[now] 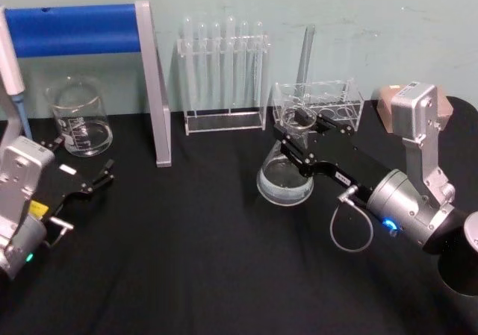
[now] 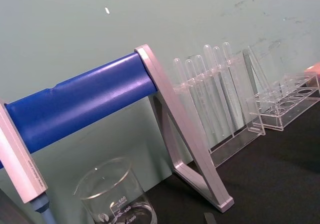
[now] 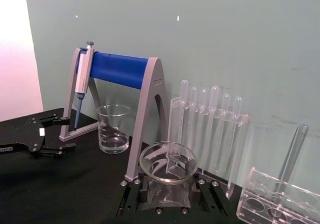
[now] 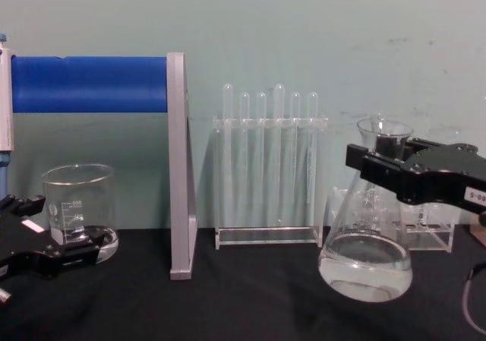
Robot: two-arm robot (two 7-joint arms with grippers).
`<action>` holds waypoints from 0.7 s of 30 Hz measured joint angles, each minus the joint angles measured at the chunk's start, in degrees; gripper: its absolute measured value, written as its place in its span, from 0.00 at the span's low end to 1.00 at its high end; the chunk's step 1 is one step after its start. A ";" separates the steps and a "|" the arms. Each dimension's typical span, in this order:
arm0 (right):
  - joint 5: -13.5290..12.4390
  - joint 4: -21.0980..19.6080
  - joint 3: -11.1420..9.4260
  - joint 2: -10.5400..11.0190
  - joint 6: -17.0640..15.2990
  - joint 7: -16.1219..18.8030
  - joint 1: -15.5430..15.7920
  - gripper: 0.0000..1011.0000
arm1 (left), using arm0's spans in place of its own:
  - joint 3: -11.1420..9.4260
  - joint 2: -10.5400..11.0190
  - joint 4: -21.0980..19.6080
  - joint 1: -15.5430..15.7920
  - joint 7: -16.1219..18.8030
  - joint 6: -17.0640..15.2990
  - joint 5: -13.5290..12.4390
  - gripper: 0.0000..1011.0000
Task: Grasp the erlenmeyer flask with one hand, shake it three times, then place it back.
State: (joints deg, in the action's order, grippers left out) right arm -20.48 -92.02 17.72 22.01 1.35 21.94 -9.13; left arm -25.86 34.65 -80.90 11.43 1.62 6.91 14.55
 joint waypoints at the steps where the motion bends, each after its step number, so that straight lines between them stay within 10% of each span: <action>1: 0.01 0.00 0.03 -0.03 0.00 0.00 0.00 0.45 | 0.00 0.00 0.00 0.00 0.00 0.00 0.00 0.99; 21: 1.23 -1.92 5.14 -0.81 -0.88 2.53 0.20 0.45 | 0.00 0.00 0.00 0.00 0.00 0.00 0.00 0.99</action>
State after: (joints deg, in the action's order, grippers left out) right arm -19.25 -93.95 22.86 21.20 0.47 24.47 -8.93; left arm -25.86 34.65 -80.90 11.43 1.62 6.91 14.55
